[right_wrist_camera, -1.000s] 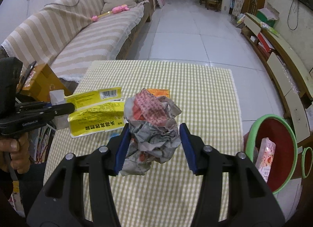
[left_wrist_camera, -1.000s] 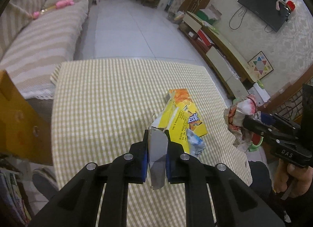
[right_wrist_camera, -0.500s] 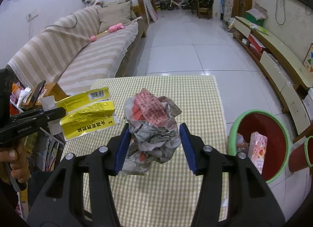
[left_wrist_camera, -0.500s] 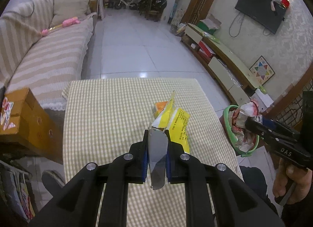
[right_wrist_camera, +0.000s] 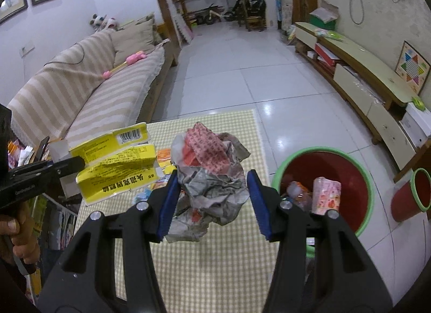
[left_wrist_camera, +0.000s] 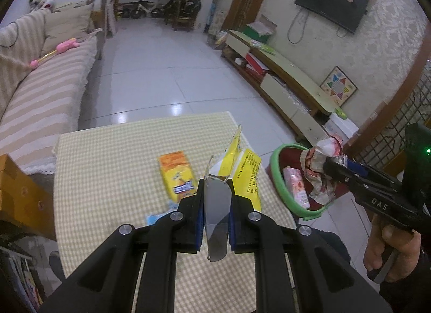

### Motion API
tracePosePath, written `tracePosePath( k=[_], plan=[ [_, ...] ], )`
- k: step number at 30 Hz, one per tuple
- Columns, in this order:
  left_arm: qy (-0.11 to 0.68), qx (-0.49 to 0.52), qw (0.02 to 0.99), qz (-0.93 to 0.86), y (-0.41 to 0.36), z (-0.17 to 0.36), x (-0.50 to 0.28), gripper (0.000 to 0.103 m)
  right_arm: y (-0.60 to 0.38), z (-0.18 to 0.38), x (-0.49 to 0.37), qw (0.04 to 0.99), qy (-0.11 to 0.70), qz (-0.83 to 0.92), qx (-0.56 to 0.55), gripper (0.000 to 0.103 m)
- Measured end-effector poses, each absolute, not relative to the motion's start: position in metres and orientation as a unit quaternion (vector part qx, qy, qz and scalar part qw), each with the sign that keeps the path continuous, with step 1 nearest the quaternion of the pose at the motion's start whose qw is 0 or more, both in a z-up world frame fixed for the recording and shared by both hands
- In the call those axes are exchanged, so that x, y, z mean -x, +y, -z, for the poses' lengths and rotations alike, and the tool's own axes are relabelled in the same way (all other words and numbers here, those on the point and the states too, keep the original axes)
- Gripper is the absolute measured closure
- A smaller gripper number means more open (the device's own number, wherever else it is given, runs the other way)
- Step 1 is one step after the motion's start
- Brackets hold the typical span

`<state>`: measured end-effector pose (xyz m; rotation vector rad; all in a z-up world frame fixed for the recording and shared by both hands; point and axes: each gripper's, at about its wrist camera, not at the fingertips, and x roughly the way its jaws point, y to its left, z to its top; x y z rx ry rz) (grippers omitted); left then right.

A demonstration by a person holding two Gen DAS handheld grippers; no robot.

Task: Collect trash
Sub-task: 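Carry the yellow box and crumpled paper over the red bucket and open both tools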

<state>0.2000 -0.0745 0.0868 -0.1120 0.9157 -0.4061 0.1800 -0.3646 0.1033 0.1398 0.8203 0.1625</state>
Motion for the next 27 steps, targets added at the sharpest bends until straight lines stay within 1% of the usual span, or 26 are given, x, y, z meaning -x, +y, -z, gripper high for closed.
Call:
tracePosePath(
  k=[12,20,27],
  plan=[
    [0.447,0.024,0.860,0.244,-0.167,-0.084,-0.217,0.092,-0.459,-0.090,-0.177,0.911,0.397,-0.002,-0.111,0.054],
    [0.455,-0.004,0.844,0.284,-0.241,-0.075,-0.231,0.092,-0.517,-0.067,-0.175,0.902,0.408,0.050,-0.133,0.054],
    [0.462,-0.034,0.836,0.295,-0.297,-0.063,-0.243,0.091,-0.547,-0.045,-0.184,0.891,0.423,0.073,-0.146,0.054]
  ],
)
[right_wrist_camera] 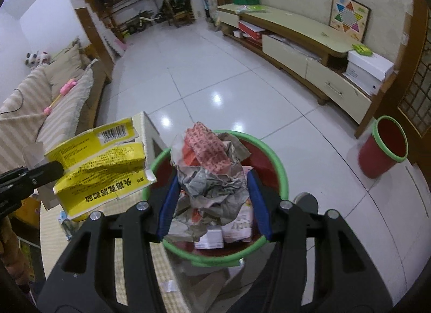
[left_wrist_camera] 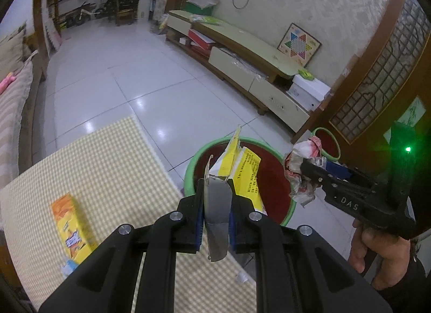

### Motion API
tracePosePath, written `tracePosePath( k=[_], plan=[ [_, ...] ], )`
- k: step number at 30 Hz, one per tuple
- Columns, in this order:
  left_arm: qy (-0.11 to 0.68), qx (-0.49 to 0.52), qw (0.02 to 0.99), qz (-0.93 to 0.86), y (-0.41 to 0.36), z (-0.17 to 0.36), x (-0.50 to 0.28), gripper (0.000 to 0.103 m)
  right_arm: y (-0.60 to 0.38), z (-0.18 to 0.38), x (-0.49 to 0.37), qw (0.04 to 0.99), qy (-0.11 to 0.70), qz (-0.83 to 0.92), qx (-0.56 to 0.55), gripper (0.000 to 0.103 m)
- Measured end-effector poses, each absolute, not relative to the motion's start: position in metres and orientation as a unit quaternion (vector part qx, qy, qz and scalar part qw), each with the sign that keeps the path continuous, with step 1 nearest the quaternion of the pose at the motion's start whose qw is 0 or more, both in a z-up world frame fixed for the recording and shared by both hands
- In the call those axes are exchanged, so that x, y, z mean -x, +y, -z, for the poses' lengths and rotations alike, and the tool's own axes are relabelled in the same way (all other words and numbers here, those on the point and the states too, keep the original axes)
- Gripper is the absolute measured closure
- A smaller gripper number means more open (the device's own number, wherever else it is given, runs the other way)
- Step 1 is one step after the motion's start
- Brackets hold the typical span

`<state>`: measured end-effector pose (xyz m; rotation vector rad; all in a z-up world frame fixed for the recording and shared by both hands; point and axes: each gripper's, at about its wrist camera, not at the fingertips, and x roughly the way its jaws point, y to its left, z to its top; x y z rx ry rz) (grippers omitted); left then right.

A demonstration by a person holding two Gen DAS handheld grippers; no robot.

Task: Collect trash
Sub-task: 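Carry the yellow box and crumpled paper over the red bucket and open both tools, then move both open tools back over the table toward the last trash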

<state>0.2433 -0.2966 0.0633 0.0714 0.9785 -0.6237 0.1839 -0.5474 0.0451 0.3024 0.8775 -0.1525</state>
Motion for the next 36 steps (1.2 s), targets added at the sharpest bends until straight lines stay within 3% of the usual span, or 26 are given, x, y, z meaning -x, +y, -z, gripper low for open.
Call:
tracePosePath(
  k=[8,10,12,13,14,22,36],
  plan=[
    [0.466,-0.063,0.835,0.284,-0.327,-0.051,-0.253,0.090,-0.561,-0.030,-0.197,0.884,0.436,0.079,-0.151,0.054],
    [0.473,-0.063,0.833,0.281,-0.332,-0.047,-0.256,0.084,-0.561,-0.029,-0.198,0.884,0.435,0.082,-0.149,0.049],
    [0.479,-0.070,0.829,0.279,-0.335,-0.044,-0.257,0.059,-0.560,-0.028,-0.199,0.884,0.436,0.088,-0.144,0.035],
    [0.476,-0.074,0.832,0.276,-0.335,-0.044,-0.255,0.032,-0.559,-0.028,-0.199,0.884,0.436,0.088,-0.143,0.032],
    [0.472,-0.076,0.835,0.272,-0.335,-0.045,-0.255,0.023,-0.558,-0.027,-0.200,0.884,0.437,0.086,-0.143,0.030],
    [0.470,-0.063,0.845,0.246,-0.307,-0.054,-0.254,0.011,-0.548,-0.032,-0.197,0.887,0.434,0.085,-0.134,0.013],
    [0.457,-0.016,0.867,0.198,-0.216,-0.077,-0.232,0.009,-0.486,-0.061,-0.197,0.900,0.423,0.042,-0.101,0.006]
  ],
)
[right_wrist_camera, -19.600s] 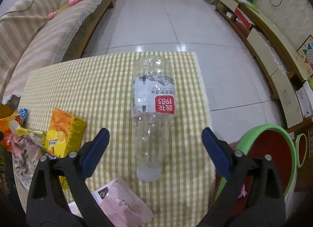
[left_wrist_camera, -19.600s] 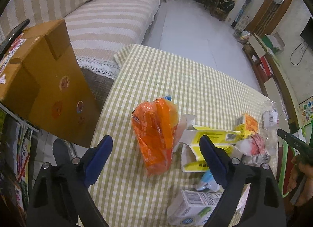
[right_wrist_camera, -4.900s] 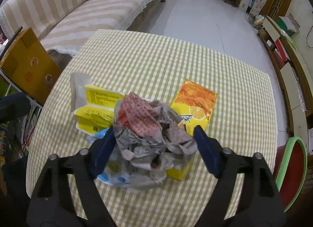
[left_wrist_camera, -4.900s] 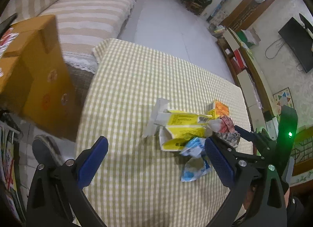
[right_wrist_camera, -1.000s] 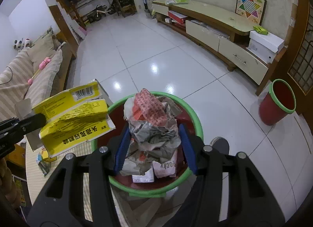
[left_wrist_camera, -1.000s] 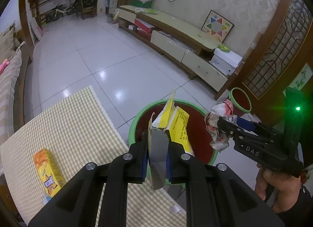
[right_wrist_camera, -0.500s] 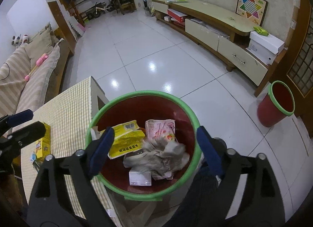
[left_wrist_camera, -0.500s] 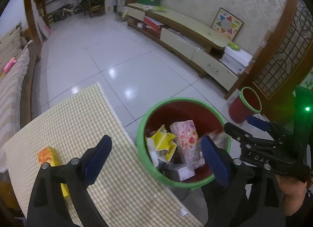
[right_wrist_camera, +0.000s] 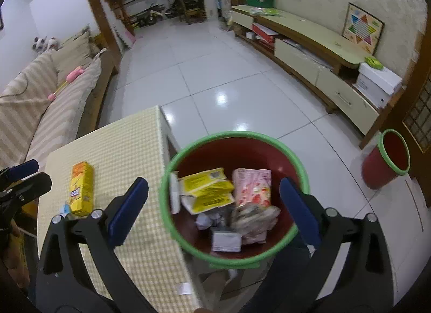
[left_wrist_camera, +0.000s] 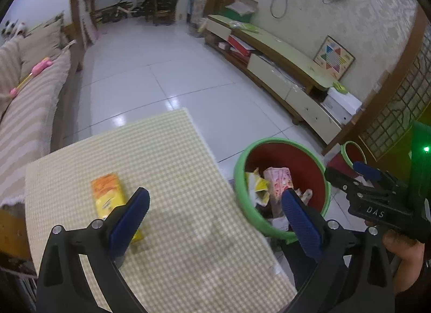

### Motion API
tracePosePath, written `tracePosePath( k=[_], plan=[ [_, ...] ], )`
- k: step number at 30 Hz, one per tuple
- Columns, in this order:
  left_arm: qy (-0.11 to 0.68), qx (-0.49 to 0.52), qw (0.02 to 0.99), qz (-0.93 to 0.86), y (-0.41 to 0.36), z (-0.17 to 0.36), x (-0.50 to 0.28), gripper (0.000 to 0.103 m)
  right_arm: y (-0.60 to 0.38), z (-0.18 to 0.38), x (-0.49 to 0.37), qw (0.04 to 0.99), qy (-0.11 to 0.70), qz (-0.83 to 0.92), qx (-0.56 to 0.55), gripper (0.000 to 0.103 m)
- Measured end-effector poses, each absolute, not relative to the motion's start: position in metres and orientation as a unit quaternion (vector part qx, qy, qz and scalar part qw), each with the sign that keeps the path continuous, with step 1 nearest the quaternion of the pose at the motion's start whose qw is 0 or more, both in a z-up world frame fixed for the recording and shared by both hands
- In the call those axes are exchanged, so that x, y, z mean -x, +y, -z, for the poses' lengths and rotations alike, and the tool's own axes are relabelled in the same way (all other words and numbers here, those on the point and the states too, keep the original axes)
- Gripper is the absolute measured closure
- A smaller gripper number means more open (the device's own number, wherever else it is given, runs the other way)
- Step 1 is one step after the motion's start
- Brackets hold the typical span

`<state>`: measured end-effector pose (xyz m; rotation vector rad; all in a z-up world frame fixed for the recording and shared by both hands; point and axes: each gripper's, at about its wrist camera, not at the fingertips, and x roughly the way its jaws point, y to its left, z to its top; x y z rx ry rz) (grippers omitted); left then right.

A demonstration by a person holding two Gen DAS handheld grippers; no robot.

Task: Collect trash
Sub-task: 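Move both open tools back over the table toward the last trash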

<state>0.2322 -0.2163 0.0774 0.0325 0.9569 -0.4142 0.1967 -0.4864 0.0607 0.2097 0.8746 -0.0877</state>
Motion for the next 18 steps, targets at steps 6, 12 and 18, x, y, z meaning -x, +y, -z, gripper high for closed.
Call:
tracePosePath(
  k=[6,12,18],
  plan=[
    [0.462,-0.002,0.869,0.177,-0.167,-0.072,-0.214,0.009,-0.443,-0.069,-0.199,0.904,0.421,0.013,-0.078,0.006],
    [0.468,0.011,0.871,0.148,-0.114,-0.063,-0.197,0.009,-0.399,-0.076,-0.203,0.905,0.421,-0.017,-0.054,0.006],
    [0.479,0.029,0.870,0.116,-0.063,-0.049,-0.187,0.009,-0.351,-0.076,-0.212,0.901,0.430,-0.050,-0.029,0.006]
  ],
)
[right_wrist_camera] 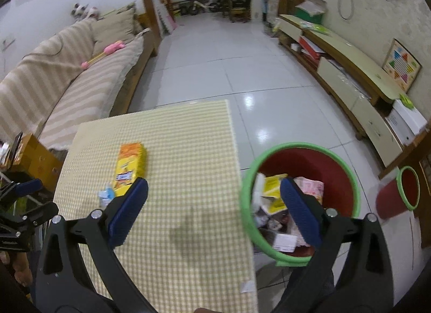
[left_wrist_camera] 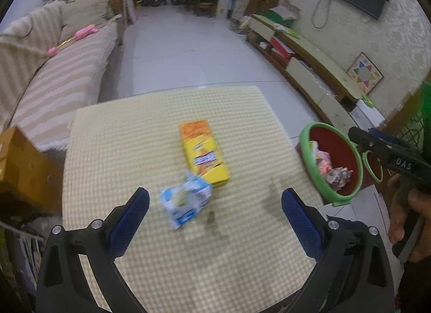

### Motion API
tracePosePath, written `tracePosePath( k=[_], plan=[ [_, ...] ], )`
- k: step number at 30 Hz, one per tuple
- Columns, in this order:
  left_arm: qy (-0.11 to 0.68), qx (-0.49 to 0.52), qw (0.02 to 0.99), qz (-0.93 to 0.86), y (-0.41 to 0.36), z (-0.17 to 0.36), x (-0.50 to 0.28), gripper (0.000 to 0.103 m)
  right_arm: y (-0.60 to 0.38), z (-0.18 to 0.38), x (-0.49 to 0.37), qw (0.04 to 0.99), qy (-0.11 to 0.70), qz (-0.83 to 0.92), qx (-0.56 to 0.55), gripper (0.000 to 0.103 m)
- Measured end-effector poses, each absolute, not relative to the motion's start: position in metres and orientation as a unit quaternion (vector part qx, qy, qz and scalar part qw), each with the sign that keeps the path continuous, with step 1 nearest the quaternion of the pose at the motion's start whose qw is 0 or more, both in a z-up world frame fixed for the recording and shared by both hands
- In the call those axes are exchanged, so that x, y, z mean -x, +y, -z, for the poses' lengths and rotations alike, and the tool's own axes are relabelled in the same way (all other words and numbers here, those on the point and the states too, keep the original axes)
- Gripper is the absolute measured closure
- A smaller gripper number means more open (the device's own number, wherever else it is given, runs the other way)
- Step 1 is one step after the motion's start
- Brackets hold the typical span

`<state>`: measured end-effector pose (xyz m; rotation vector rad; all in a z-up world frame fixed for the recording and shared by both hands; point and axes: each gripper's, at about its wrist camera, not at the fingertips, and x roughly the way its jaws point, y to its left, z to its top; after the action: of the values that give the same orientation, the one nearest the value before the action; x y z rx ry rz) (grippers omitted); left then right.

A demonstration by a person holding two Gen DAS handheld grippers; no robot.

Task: Collect trash
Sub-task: 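Move both open tools back over the table toward the last trash, then grasp the blue-white wrapper with the left tool while the right tool grasps the yellow drink carton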

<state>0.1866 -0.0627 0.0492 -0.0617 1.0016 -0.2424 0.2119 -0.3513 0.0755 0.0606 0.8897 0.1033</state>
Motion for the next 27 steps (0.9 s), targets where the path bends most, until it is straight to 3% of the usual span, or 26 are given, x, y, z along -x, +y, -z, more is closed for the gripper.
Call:
tracePosePath(
  k=[19,27],
  plan=[
    [0.538,0.064,0.830,0.130,-0.033,0.033,-0.211,0.009,-0.272,-0.029,-0.248,0.867,0.487,-0.101,0.015,0.006],
    [0.557,0.015,0.819,0.135,-0.056,0.075,-0.238,0.009,-0.264,-0.012,-0.269,0.857,0.504,-0.106,0.021,0.006]
  ],
)
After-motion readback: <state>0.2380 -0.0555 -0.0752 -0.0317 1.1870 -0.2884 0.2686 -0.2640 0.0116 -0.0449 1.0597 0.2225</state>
